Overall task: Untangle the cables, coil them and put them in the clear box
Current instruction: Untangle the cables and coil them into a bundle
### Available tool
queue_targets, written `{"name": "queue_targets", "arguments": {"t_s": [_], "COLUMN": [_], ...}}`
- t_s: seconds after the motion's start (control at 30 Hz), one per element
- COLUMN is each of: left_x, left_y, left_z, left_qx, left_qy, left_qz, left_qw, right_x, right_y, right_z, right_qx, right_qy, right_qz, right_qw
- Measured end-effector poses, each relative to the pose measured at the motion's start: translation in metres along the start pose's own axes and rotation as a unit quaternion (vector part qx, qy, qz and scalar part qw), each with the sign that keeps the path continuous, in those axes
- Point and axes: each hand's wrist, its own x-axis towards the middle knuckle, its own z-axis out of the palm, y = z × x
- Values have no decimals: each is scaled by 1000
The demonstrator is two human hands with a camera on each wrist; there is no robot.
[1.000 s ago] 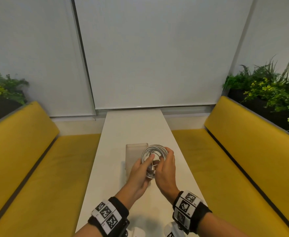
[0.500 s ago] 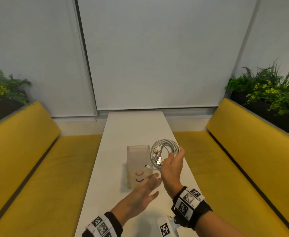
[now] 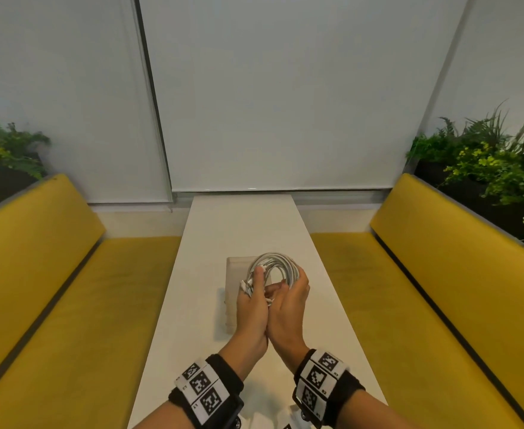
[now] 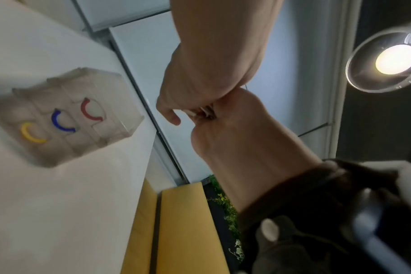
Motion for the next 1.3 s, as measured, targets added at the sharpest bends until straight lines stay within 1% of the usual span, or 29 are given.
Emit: {"name": "queue_targets", "arguments": {"t_s": [0.07, 0.13, 0.23, 0.3, 0.37, 0.43, 0.5, 0.57, 0.63, 0.77, 0.87, 0.93, 1.0, 1.17, 1.3], "left_x": [2, 4, 12, 16, 19, 16, 14, 15, 21, 33, 33, 30, 31, 44, 51], "left_y": [-1, -2, -3, -1, -5, -11, -16, -16, -14, -15, -17, -18, -19, -21, -27], "left_z": [-4, -8, -17, -21, -24, -26, -29, -35, -42, -49, -48, -46, -44, -45, -44], "left_qx": [6, 22, 61, 80, 93, 93, 93, 97, 110, 116, 106, 105, 99, 139, 160], "left_qy": [15, 33, 53, 61, 74, 86, 96, 102, 101, 89, 104, 113, 115, 149, 168], "left_qz": [13, 39, 90, 105, 96, 76, 49, 23, 17, -8, -34, -49, -63, -8, 23], "left_qw": [1000, 998, 993, 989, 988, 989, 990, 990, 989, 989, 988, 987, 986, 979, 972], "right_x": [-4, -8, -18, -23, -22, -19, -17, -14, -11, -10, -12, -16, -17, -13, -12], "right_y": [2, 5, 5, 8, 13, 14, 12, 12, 18, 42, 66, 59, 49, 46, 47], "right_z": [3, 6, 9, 12, 16, 18, 19, 17, 17, 21, 26, 27, 28, 32, 34], "right_qx": [-6, -9, 39, 66, 56, 88, 134, 144, 118, 24, 7, 19, 17, -14, -23], "right_qy": [-13, -30, -70, -83, -70, -64, -78, -98, -116, -145, -150, -138, -131, -128, -126], "right_qz": [11, 20, 29, 49, 94, 158, 212, 231, 229, 208, 211, 208, 187, 128, 120], "right_qw": [1000, 999, 996, 993, 991, 981, 965, 957, 959, 967, 966, 968, 973, 983, 984]}}
